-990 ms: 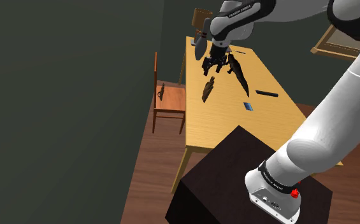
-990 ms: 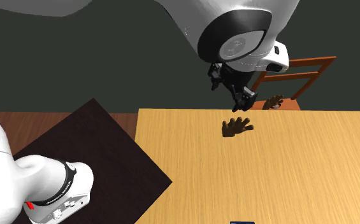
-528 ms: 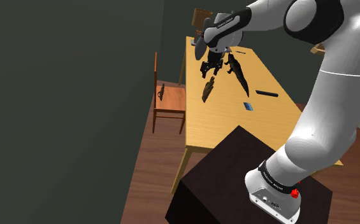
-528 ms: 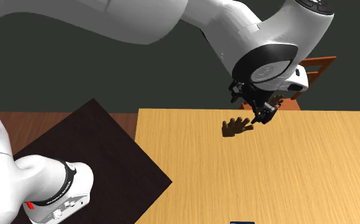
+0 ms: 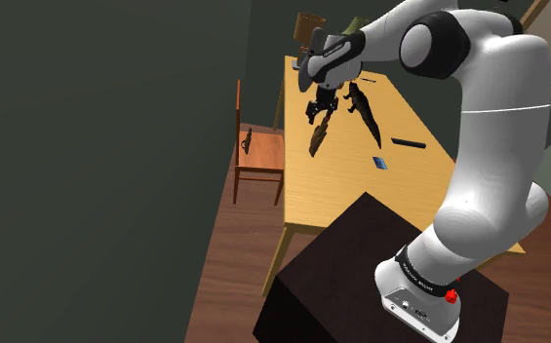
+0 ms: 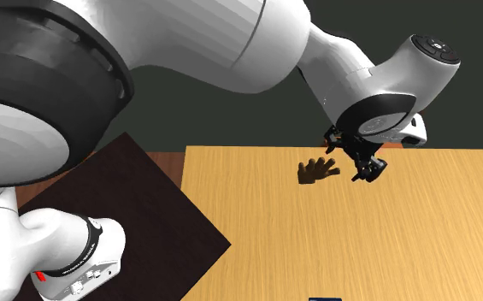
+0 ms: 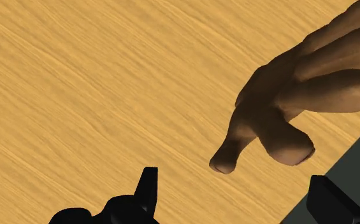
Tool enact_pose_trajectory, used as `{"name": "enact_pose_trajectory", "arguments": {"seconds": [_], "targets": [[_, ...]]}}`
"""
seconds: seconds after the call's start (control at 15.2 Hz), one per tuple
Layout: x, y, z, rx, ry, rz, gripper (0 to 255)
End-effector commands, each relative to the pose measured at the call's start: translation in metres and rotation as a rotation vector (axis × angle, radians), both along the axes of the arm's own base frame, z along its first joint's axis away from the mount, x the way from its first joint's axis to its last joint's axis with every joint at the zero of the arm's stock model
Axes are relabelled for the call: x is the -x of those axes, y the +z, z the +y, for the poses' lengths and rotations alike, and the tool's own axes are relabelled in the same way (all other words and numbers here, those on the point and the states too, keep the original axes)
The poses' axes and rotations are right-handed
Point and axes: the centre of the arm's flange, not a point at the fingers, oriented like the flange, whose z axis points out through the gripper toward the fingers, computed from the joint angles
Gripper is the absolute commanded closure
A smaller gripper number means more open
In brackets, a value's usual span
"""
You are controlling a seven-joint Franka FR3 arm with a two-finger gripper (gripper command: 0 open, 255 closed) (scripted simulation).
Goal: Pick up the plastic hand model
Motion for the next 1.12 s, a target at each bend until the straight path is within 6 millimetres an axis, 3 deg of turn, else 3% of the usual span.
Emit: {"name": "enact_pose_trajectory", "arguments": {"seconds": [0.0,0.33,0.4,1.06], "targets": [[-0.001,-0.011,-0.001,0.001,0.0,0.0,0],[-0.001,-0.03,-0.001,0.001,0.0,0.0,0],[-0.001,-0.03,-0.001,0.001,0.0,0.0,255],[-0.001,-0.025,-0.001,0.001,0.0,0.0,255]]}}
